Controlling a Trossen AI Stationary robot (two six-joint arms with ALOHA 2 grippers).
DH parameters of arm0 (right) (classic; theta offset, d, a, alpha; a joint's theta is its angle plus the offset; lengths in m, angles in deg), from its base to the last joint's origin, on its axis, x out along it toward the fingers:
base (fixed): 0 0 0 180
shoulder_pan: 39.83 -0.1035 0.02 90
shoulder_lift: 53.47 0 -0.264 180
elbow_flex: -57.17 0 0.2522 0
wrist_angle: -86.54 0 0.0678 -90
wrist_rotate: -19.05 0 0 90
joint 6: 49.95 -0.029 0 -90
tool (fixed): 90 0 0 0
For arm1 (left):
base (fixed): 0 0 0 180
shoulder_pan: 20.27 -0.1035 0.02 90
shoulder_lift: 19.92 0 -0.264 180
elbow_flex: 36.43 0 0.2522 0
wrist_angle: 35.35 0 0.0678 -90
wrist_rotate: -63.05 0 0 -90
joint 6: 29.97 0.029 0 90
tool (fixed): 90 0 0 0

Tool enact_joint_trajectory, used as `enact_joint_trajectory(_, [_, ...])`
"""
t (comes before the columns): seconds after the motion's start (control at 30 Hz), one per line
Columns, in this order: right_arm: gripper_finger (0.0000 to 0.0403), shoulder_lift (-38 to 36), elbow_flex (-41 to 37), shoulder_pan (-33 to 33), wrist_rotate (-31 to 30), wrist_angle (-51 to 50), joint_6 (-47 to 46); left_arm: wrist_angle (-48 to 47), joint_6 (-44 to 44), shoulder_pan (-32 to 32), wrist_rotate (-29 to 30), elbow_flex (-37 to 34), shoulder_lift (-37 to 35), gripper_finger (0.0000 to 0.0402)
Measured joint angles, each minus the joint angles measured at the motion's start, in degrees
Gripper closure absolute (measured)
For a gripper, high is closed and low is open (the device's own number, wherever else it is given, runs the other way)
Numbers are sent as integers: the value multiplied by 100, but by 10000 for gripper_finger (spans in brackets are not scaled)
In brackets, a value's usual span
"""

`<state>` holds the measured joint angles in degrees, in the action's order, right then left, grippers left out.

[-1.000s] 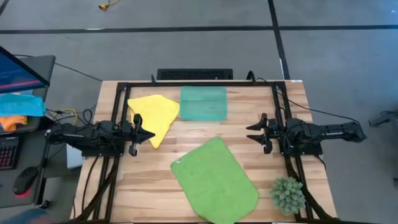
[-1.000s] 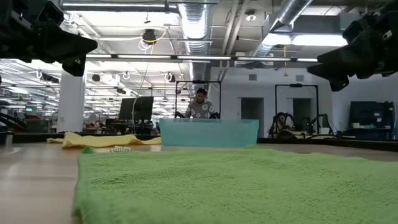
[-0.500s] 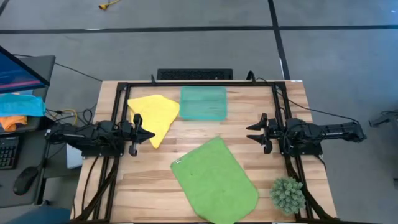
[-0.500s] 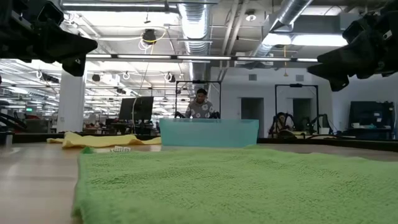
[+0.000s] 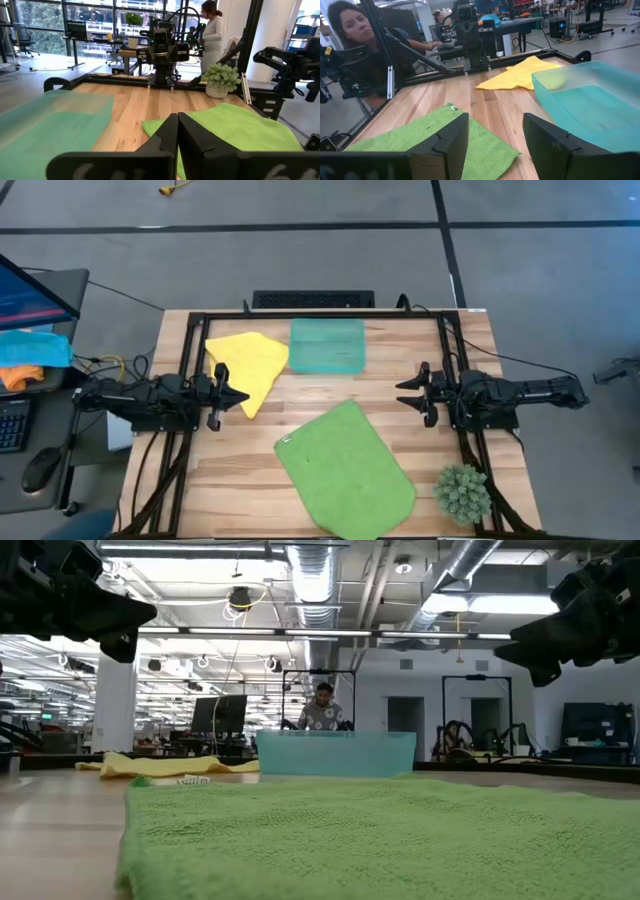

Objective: Roll microfiber towels into tight, uniform cylinder then place into a basket

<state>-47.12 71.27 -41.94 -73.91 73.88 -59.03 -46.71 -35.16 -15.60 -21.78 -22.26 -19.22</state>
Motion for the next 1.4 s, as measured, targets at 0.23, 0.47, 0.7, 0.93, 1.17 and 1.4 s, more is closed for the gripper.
enact_joint_trajectory(0.23, [193,0,0,-1,0,0,0,0,2,2,1,1,0,401])
enact_joint_trajectory(0.47, [193,0,0,-2,0,0,1,0,0,1,0,2,0,401])
enact_joint_trajectory(0.7, [193,0,0,-2,0,0,2,0,2,1,0,1,-1,401])
enact_joint_trajectory(0.93, [193,-2,0,0,0,1,2,0,2,1,0,1,-1,401])
enact_joint_trajectory(1.17, [193,0,0,-1,0,0,0,0,1,2,0,0,0,401])
enact_joint_trajectory(1.4, [193,0,0,-1,0,0,2,1,2,1,0,1,-1,401])
